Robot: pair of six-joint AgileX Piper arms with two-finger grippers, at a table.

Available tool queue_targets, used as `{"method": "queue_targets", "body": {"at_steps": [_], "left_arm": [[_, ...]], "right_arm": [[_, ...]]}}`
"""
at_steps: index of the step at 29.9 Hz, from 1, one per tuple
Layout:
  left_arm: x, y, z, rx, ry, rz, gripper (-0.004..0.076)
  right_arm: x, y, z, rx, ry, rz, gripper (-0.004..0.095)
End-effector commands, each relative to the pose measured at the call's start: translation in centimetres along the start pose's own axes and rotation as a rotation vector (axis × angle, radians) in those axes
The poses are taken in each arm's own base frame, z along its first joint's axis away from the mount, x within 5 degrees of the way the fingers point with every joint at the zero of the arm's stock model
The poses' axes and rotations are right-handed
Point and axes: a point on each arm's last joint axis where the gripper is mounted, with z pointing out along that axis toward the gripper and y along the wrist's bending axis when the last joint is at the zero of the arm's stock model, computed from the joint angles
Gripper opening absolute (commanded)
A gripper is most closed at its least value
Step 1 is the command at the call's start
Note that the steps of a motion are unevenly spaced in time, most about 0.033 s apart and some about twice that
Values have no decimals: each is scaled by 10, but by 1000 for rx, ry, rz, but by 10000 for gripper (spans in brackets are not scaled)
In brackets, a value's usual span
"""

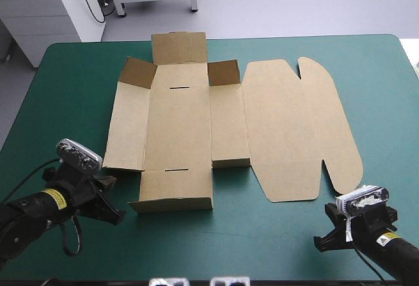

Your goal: Fold the box

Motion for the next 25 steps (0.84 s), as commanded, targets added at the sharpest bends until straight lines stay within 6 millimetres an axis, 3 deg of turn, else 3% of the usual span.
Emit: {"method": "queue_targets", "body": {"at_steps": [1,5,8,17,21,25], "left_arm": [[-31,5,-25,-56,-129,-1,-8],[-48,11,-37,-94,-115,0,-8],[-57,17,-33,-145,-49,-4,-8],[-77,39,16,-289,120,57,18],[-84,54,34,-286,136,-13,18],[-83,78,39,-259,119,-110,18]], "right_arm": [[-11,-2,-4,19,-67,7,-14],[-11,-2,-4,19,-67,7,-14],[-11,-2,-4,19,-67,7,-14],[-11,-2,-4,19,-67,7,-14],[-11,-2,-4,19,-67,7,-14],[-11,-2,-4,19,-67,7,-14]]}}
